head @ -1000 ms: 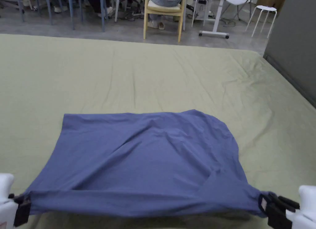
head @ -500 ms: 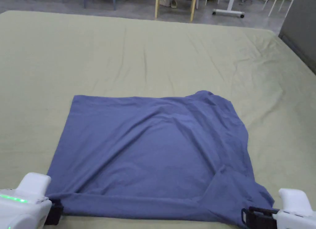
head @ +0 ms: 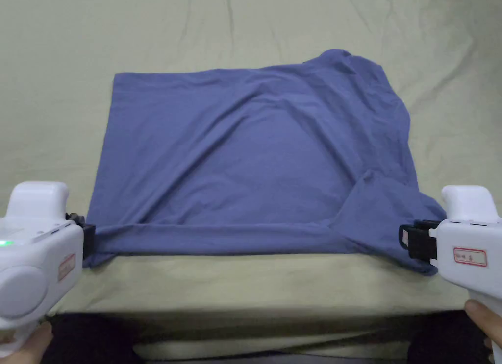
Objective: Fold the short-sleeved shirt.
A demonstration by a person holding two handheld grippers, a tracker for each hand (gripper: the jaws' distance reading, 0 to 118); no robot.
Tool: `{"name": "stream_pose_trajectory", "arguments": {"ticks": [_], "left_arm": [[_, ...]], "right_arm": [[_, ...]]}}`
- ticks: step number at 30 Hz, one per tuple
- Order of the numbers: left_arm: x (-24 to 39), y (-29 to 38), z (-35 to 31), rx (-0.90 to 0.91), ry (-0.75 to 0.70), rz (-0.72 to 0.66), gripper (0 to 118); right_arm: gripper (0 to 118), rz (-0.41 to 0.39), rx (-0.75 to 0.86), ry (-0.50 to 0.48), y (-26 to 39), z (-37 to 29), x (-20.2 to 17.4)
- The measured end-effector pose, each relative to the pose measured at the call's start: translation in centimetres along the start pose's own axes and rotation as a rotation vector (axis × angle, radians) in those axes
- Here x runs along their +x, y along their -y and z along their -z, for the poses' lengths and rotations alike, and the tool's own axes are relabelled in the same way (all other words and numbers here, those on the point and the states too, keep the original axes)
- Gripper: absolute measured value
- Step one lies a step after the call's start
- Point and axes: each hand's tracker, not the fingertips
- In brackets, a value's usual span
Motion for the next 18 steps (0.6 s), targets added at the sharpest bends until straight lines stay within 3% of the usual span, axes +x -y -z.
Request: {"name": "stream_pose_trajectory", "arguments": {"ticks": [5, 7, 8, 11, 16, 17, 18], "left_arm": [[-0.7, 1.0, 1.1, -0.045, -0.048, 0.021, 4], [-2.0, 1.4, 2.7, -0.109, -0.031, -0.053, 80], [-2.5, 1.8, 3.4, -0.123, 0.011, -0.093, 90], [-3.6, 2.1, 5.6, -0.122, 0.110, -0.198, 90], [-2.4, 1.7, 9.7, -0.211, 0.083, -0.096, 87], [-2.7, 1.7, 9.8, -0.215, 0.103, -0.126, 72], [-3.0, 1.8, 9.5, -0.171, 0.158, -0.179, 37]], "right_arm": [[2, -0.004, 0.018, -0.005, 0.2, -0.2, -0.5], [2, 0.015, 0.008, -0.039, 0.4, 0.0, -0.2], [2, 0.023, -0.002, -0.059, 0.3, 0.1, -0.1], [2, 0.022, -0.013, -0.057, 0.5, 0.4, -0.4], [2, 0.034, -0.044, -0.066, 1.1, 1.6, -0.4], [2, 0.036, -0.052, -0.057, 1.2, 1.7, -0.4], [2, 0.035, -0.062, -0.052, 1.5, 1.8, -0.5]]}}
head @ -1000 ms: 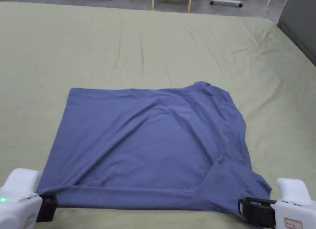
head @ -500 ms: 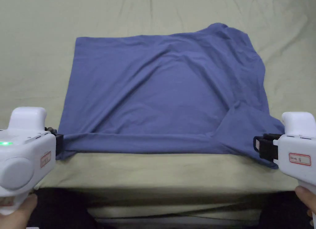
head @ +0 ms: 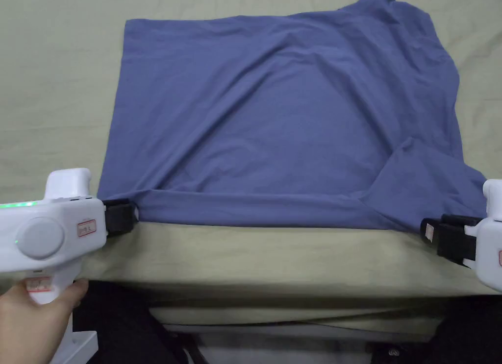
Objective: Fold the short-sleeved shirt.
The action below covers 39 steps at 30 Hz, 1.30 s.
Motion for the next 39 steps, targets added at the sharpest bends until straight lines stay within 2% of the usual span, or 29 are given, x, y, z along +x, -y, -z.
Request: {"name": "stream_pose_trajectory", "arguments": {"ticks": [1, 2, 3, 4, 6, 7, 8, 9, 10, 11, 13, 15, 17, 18, 19, 20, 21, 22, 25, 28, 32, 36, 39], "left_arm": [[-0.1, 0.1, -0.1, 0.043, 0.052, -0.026, 37], [0.1, 0.2, -0.4, 0.048, -0.059, 0.013, 30], [0.2, 0.1, -0.6, 0.048, 0.024, 0.012, 11], [0.7, -0.1, -0.8, 0.028, -0.005, 0.010, 4], [1.4, -0.2, -1.9, 0.049, -0.037, 0.071, 4], [1.6, -0.3, -2.3, 0.055, -0.038, 0.067, 4], [1.6, -0.5, -2.6, 0.051, -0.035, 0.063, 4], [2.0, -0.5, -3.2, 0.046, -0.033, 0.061, 4], [2.1, -0.6, -3.5, 0.047, -0.034, 0.062, 4], [2.3, -0.7, -3.7, 0.051, -0.038, 0.064, 4], [2.2, -1.1, -3.6, 0.047, -0.044, 0.064, 4], [2.4, -1.2, -3.7, 0.047, -0.048, 0.069, 4], [2.5, -1.0, -3.2, 0.043, -0.060, 0.074, 4], [2.6, -1.0, -3.1, 0.035, -0.066, 0.080, 4], [2.9, -0.9, -2.9, 0.032, -0.077, 0.089, 4], [3.0, -0.9, -2.8, 0.032, -0.086, 0.096, 4], [3.2, -0.8, -2.9, 0.023, -0.088, 0.106, 4], [3.4, -0.8, -2.8, 0.015, -0.089, 0.113, 4], [2.7, -1.2, -2.3, 0.007, -0.104, 0.118, 4], [2.6, -2.7, -3.2, 0.005, -0.101, 0.121, 4], [3.3, -6.9, -4.2, 0.029, -0.083, 0.134, 4], [2.8, -13.0, -0.9, 0.038, -0.067, 0.160, 4], [4.9, -16.9, 1.7, -0.008, -0.092, 0.173, 4]], "right_arm": [[2, 0.000, -0.009, 0.002, 0.2, 0.0, 0.2], [2, 0.006, -0.025, -0.005, 0.3, -0.1, 0.4], [2, 0.010, -0.045, -0.021, 0.5, -0.1, 0.7], [2, 0.009, -0.063, -0.034, 0.7, 0.0, 0.8], [2, -0.019, -0.053, -0.004, 0.9, -0.4, 0.9], [8, -0.032, -0.040, 0.039, 0.9, -0.8, 1.1], [42, -0.022, -0.052, 0.078, 1.0, -0.6, 1.3], [104, -0.021, -0.072, 0.091, 1.1, -0.3, 1.8], [118, -0.021, -0.033, 0.109, 1.2, -0.5, 2.4], [118, -0.013, 0.000, 0.132, 1.2, -0.5, 2.9], [118, 0.084, -0.042, 0.145, 1.0, 0.4, 4.7], [118, 0.143, -0.048, 0.130, 1.0, 1.2, 6.0], [118, 0.157, -0.059, 0.111, 0.7, 2.6, 6.6], [109, 0.155, -0.063, 0.099, 0.6, 3.2, 6.7], [82, 0.149, -0.064, 0.078, 0.4, 3.6, 6.6], [37, 0.153, -0.073, 0.069, 0.6, 4.6, 7.0], [12, 0.154, -0.068, 0.076, 0.6, 5.0, 6.7], [11, 0.157, -0.038, 0.075, 0.7, 4.8, 6.4], [11, 0.093, -0.043, 0.085, -0.4, 3.6, 5.1], [11, 0.117, 0.055, 0.056, -1.8, 1.3, 5.2], [11, 0.048, 0.146, 0.071, -7.7, -0.6, 4.4], [11, -0.038, 0.167, 0.092, -14.8, 2.7, 4.2], [11, -0.082, 0.127, 0.106, -19.1, 7.0, 4.0]]}}
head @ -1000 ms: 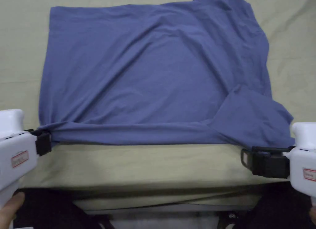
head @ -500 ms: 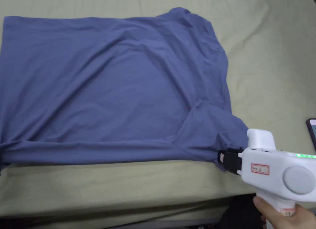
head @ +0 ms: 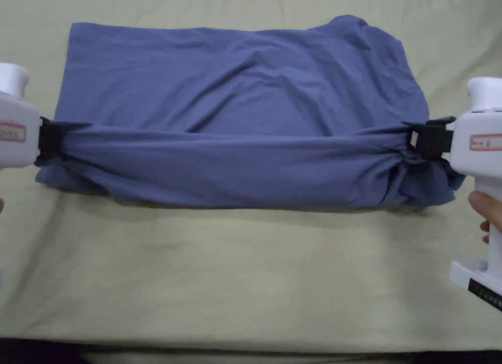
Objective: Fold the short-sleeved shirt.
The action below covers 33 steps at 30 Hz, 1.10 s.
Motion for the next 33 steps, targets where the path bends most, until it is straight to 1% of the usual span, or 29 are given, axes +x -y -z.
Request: {"name": "stream_pose_trajectory", "arguments": {"ticks": [1, 5, 7, 10, 11, 12, 13, 14, 16, 20, 22, 23, 24, 25, 26, 27, 28, 29, 30, 31, 33], "left_arm": [[0.2, -1.1, 1.6, -0.031, -0.010, 0.014, 4], [0.9, -2.8, 6.6, -0.121, -0.045, 0.065, 4], [1.4, -2.1, 7.8, -0.147, -0.055, 0.083, 4], [1.3, -1.4, 7.5, -0.116, -0.063, 0.088, 5], [1.2, -1.4, 7.3, -0.112, -0.063, 0.092, 13], [1.2, -1.3, 7.0, -0.096, -0.081, 0.086, 51], [1.1, -1.1, 6.6, -0.076, -0.139, 0.084, 80], [0.8, -0.9, 6.1, -0.086, -0.116, 0.089, 84], [0.2, -0.1, 4.5, -0.041, -0.089, 0.051, 84], [0.4, 3.1, 0.0, 0.078, -0.138, 0.072, 84], [1.2, 5.5, -2.4, 0.103, -0.112, 0.093, 84], [1.4, 6.8, -3.4, 0.127, -0.089, 0.104, 84], [1.7, 8.3, -4.5, 0.138, -0.073, 0.107, 84], [2.1, 9.6, -5.5, 0.133, -0.067, 0.089, 84], [2.1, 10.9, -5.8, 0.157, -0.026, 0.084, 81], [2.3, 12.1, -6.5, 0.163, -0.014, 0.075, 60], [2.8, 12.9, -6.7, 0.153, -0.036, 0.065, 23], [3.2, 14.3, -7.4, 0.171, -0.099, 0.030, 0], [3.2, 14.7, -7.4, 0.129, -0.059, 0.043, 0], [3.3, 15.2, -7.4, 0.103, -0.039, 0.039, 0], [3.3, 15.6, -7.4, 0.124, -0.052, 0.038, 0]], "right_arm": [[11, -0.005, -0.021, 0.010, -0.6, 2.6, 1.0], [11, 0.005, -0.110, 0.028, -2.1, 7.6, 1.4], [11, 0.005, -0.139, 0.034, -1.8, 8.9, 1.7], [11, 0.022, -0.131, 0.028, -1.1, 8.6, 1.7], [21, 0.032, -0.117, 0.024, -1.0, 8.4, 1.7], [65, 0.037, -0.113, 0.026, -0.9, 8.3, 1.8], [102, 0.041, -0.128, 0.029, -0.8, 8.5, 1.7], [117, 0.039, -0.146, 0.022, -0.4, 8.5, 1.6], [118, 0.030, -0.097, 0.025, 0.4, 6.9, 1.3], [118, 0.064, -0.040, 0.012, 2.5, 2.6, 0.6], [116, 0.063, -0.007, -0.011, 4.2, 0.1, -0.1], [115, 0.050, 0.003, -0.014, 5.2, -1.1, -0.4], [111, 0.028, 0.023, -0.016, 6.3, -2.3, -0.8], [99, 0.009, 0.024, -0.015, 7.6, -3.6, -1.5], [74, -0.006, 0.030, -0.017, 8.7, -4.4, -1.8], [25, 0.007, 0.065, 0.003, 10.0, -5.3, -2.1], [6, 0.034, 0.114, 0.038, 11.0, -6.1, -2.2], [6, 0.032, 0.114, 0.015, 11.6, -7.2, -2.8], [5, 0.036, 0.070, -0.009, 12.0, -7.5, -2.8], [5, 0.044, 0.049, -0.011, 12.4, -7.5, -2.8], [5, 0.055, 0.054, -0.013, 13.0, -7.5, -2.6]]}}
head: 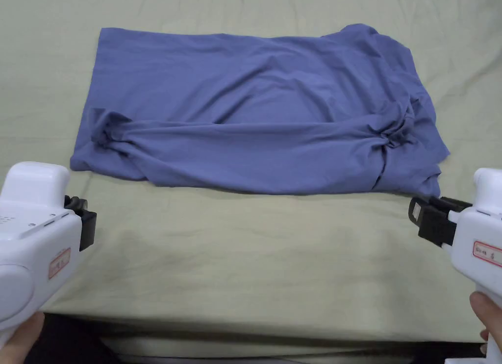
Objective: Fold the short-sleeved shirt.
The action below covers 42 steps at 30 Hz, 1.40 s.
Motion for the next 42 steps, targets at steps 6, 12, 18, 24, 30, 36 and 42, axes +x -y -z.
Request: {"name": "stream_pose_trajectory", "arguments": {"ticks": [6, 12, 18, 24, 30, 36, 42], "left_arm": [[-2.0, -4.2, 3.7, 0.033, -0.029, -0.006, 7], [-4.9, -7.7, 11.9, -0.106, 0.018, -0.061, 88], [-5.1, -8.4, 15.4, -0.157, 0.091, 0.028, 67], [-5.3, -9.2, 14.0, -0.082, 0.109, 0.016, 3], [-5.9, -8.7, 12.1, -0.047, 0.135, -0.035, 3], [-5.6, -8.7, 12.3, -0.059, 0.131, -0.050, 3], [-5.2, -8.5, 12.4, -0.078, 0.120, -0.045, 3]], "right_arm": [[5, 0.021, -0.006, -0.016, -0.1, 0.0, -0.3], [5, 0.013, -0.043, -0.030, -0.7, 1.7, -1.1], [5, -0.007, -0.098, -0.021, -1.1, 3.3, -2.0], [5, -0.037, -0.135, -0.023, -1.5, 5.0, -2.4], [118, 0.016, -0.101, -0.025, -3.2, 4.8, 0.1], [118, 0.099, -0.159, 0.099, -5.0, 9.0, 6.5], [76, 0.163, -0.238, 0.004, -5.7, 14.2, 7.7]]}}
